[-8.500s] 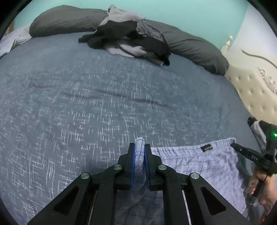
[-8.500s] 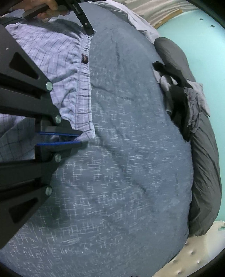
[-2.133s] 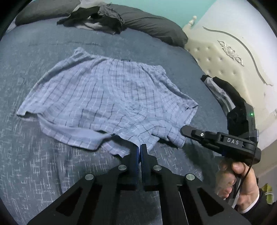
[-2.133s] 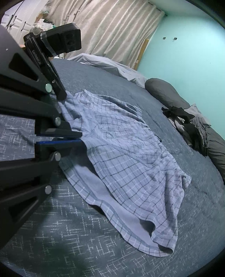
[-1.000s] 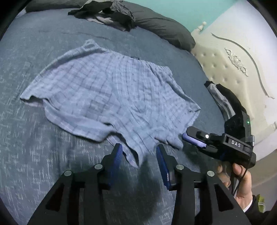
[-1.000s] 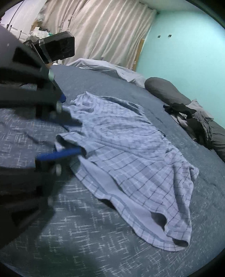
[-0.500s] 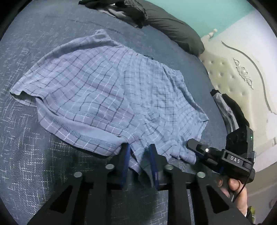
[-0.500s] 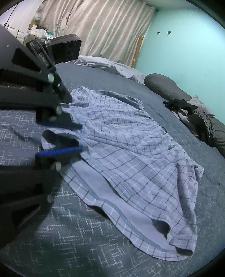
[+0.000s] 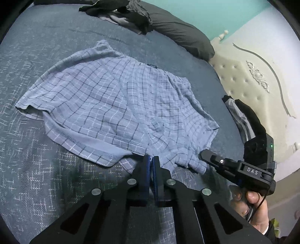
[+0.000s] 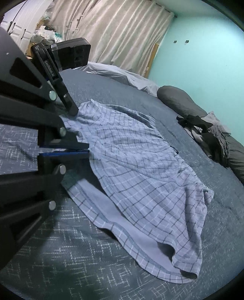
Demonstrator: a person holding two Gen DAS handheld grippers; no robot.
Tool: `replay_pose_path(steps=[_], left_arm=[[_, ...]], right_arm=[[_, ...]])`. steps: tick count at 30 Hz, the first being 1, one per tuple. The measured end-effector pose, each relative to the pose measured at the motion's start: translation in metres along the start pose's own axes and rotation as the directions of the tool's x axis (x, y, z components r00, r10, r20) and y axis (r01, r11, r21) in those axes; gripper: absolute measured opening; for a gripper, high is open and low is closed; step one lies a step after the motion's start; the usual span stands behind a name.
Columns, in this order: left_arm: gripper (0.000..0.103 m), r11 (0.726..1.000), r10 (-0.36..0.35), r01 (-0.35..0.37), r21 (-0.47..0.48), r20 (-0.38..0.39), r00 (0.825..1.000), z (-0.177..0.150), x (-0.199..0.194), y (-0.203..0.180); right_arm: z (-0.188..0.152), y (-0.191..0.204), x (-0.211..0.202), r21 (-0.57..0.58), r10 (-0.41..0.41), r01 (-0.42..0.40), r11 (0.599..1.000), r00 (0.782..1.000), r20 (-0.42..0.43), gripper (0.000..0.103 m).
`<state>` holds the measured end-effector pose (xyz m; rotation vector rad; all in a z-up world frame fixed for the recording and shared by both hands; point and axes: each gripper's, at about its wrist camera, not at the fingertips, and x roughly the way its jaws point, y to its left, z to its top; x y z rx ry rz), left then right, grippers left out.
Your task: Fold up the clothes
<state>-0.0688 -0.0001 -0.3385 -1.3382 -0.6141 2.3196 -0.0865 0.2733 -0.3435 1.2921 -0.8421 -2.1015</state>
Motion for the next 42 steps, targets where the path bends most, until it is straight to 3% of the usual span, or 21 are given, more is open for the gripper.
replay_pose_path(steps=[9,25,30,42], left_arm=[[0.003,1.000,-0.013,0.012,0.015,0.035,0.999,0.000,-0.023,-0.006],[0.003,0.999,0.021,-0.022,-0.025,-0.057,0.998,-0.009,-0.001,0.011],[0.003,1.000,0.019,-0.018,0.004,-0.034,0.999,-0.006,-0.014,0.005],[0.003,1.000,0.030,-0.030,0.002,-0.068,0.997,-0.011,-0.011,0.010]], right_arm=[[0.002,0.006,-0.015,0.003,0.035,-0.035,0.999,0.999,0.025,0.002],[-0.006,-0.011,0.005,0.044,-0.042,0.045,0.998,0.997,-0.060,0.002],[-0.008,-0.008,-0.001,0.029,-0.050,0.052,0.998,0.997,-0.058,0.002],[-0.015,-0.006,-0.009,0.005,-0.057,0.058,0.998,0.996,-0.073,0.002]])
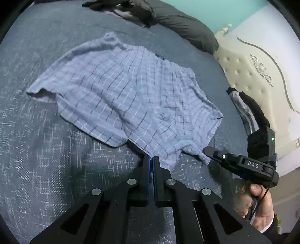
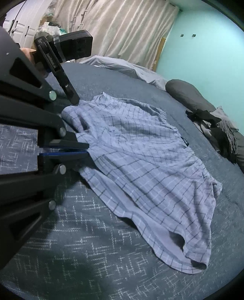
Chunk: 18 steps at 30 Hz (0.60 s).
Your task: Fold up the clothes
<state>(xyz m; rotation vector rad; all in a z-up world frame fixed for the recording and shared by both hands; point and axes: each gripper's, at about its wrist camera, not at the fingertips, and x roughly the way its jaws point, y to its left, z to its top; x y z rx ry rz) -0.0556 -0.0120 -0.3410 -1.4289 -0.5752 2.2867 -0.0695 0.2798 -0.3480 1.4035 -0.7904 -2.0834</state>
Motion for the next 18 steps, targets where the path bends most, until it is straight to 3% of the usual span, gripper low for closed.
replay_pose_path(steps=[8,11,15,18], left_arm=[[0.003,1.000,0.010,-0.010,-0.004,0.000,1.000,0.001,0.002,0.002],[0.003,1.000,0.013,-0.012,-0.007,0.044,0.999,0.007,-0.008,0.004],[0.003,0.997,0.065,-0.059,-0.053,0.125,0.990,0.019,-0.027,0.023],[0.003,0.983,0.175,-0.162,-0.085,0.184,0.967,0.031,-0.037,0.048]], right_arm=[[-0.001,-0.005,0.001,0.007,-0.024,0.024,1.000,1.000,-0.014,0.002],[-0.001,-0.007,0.003,0.019,-0.024,0.024,1.000,1.000,-0.017,0.002],[0.000,-0.007,0.002,0.015,-0.018,0.019,1.000,1.000,-0.013,0.002],[0.000,-0.009,0.004,0.034,-0.015,0.016,0.999,1.000,-0.014,0.002]])
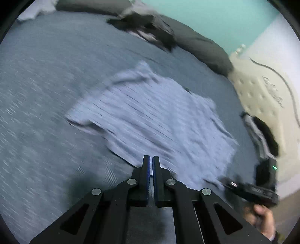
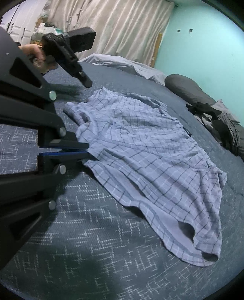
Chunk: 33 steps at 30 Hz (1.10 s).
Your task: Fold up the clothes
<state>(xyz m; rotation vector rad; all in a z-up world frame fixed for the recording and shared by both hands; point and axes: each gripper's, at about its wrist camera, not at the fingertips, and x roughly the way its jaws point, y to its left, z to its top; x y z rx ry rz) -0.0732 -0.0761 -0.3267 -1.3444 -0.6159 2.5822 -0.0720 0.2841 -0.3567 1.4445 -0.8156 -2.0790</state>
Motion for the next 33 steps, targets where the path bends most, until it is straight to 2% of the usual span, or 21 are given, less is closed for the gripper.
replay_pose_path(steps=[6,9,11,13,19,22,27,33], left_arm=[[0.004,0.993,0.070,-0.065,-0.100,0.043,0.997,0.019,0.004,0.040],[0.005,0.988,0.091,-0.082,-0.134,0.061,0.994,0.025,0.002,0.054],[0.007,0.986,0.098,-0.088,-0.143,0.066,0.993,0.027,0.002,0.058],[0.008,0.985,0.095,-0.084,-0.154,0.065,0.993,0.027,0.004,0.059],[0.009,0.987,0.091,-0.080,-0.137,0.075,0.993,0.029,0.002,0.057],[0.009,0.986,0.093,-0.080,-0.149,0.087,0.992,0.030,-0.002,0.063],[0.010,0.984,0.103,-0.088,-0.158,0.087,0.991,0.032,-0.003,0.072],[0.021,0.983,0.097,-0.081,-0.165,0.092,0.991,0.040,-0.002,0.084]], right_arm=[[0.001,0.003,-0.002,0.001,-0.023,0.023,1.000,1.000,-0.002,0.004],[0.003,0.002,-0.003,0.021,-0.031,0.032,0.999,0.999,-0.007,0.008],[0.005,0.002,-0.007,0.028,-0.043,0.043,0.999,0.999,0.005,0.022],[0.007,0.002,-0.014,0.038,-0.062,0.060,0.997,0.998,0.031,0.030],[0.013,0.019,-0.025,0.023,-0.052,0.050,0.999,0.993,0.102,0.031],[0.015,0.031,-0.017,0.003,-0.012,0.012,1.000,0.996,0.092,0.031],[0.006,0.065,0.022,-0.098,-0.005,0.005,0.995,1.000,0.003,0.031],[-0.010,0.095,0.057,-0.205,-0.052,0.037,0.978,0.997,-0.064,0.033]])
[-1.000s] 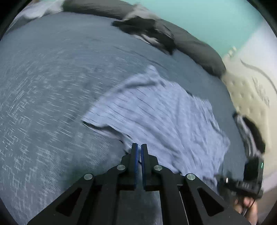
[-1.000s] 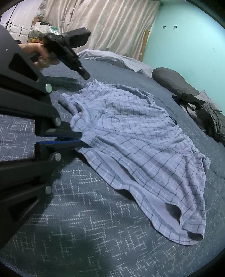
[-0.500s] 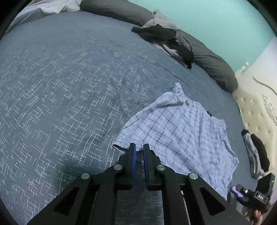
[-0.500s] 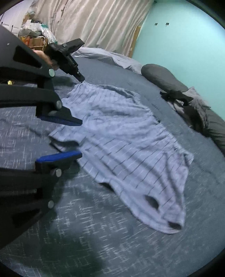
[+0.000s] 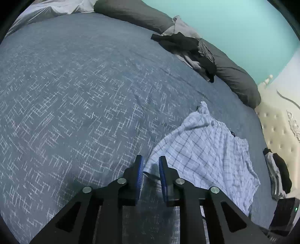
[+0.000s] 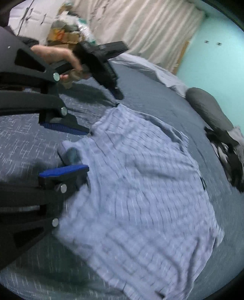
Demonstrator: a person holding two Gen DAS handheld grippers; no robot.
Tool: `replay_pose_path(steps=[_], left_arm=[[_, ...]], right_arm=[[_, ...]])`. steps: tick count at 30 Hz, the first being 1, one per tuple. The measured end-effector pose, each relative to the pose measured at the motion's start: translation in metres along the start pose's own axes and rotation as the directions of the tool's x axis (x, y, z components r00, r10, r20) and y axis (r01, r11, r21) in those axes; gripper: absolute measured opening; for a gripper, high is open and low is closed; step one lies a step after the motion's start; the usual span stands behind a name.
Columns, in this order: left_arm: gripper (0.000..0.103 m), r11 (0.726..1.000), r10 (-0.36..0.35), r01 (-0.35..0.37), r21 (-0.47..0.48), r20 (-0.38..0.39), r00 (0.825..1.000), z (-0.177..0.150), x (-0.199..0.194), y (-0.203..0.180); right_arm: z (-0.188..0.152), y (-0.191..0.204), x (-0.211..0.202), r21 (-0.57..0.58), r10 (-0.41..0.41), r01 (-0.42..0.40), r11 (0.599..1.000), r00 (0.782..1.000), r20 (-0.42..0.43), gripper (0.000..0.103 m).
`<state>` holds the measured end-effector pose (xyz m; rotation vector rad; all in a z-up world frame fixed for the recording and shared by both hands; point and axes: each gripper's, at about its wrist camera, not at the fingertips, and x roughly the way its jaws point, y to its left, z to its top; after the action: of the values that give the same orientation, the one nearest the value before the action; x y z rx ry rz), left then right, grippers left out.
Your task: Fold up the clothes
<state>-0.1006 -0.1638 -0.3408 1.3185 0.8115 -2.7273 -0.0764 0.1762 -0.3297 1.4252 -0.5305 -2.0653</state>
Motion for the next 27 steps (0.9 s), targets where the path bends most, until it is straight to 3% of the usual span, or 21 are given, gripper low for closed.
replay_pose_path(steps=[7,16,19,21,23,27], left_arm=[[0.025,1.000,0.002,-0.002,0.031,-0.013,1.000,0.006,0.009,0.000],[0.024,0.999,0.002,0.000,0.052,-0.042,0.999,0.004,0.019,-0.004],[0.016,0.998,0.001,0.002,0.067,-0.052,0.999,0.003,0.022,-0.008],[0.011,0.997,0.006,-0.001,0.074,-0.057,0.998,0.003,0.024,-0.010],[0.007,0.997,0.011,-0.006,0.081,-0.059,0.998,0.003,0.024,-0.010],[0.004,0.996,0.015,-0.011,0.092,-0.046,0.999,0.003,0.021,-0.014]], right_arm=[[-0.015,0.013,0.018,-0.064,-0.085,0.081,0.995,0.995,-0.052,0.034],[-0.017,0.002,0.011,-0.032,-0.103,0.102,0.994,0.994,-0.028,0.034],[-0.018,0.004,0.011,-0.063,-0.113,0.111,0.992,0.993,-0.027,0.033],[-0.019,0.003,0.013,-0.067,-0.116,0.114,0.991,0.993,-0.023,0.027],[-0.020,0.002,0.014,-0.073,-0.121,0.119,0.990,0.993,-0.018,0.012],[-0.019,0.002,0.009,-0.091,-0.116,0.116,0.989,0.993,0.006,0.006]])
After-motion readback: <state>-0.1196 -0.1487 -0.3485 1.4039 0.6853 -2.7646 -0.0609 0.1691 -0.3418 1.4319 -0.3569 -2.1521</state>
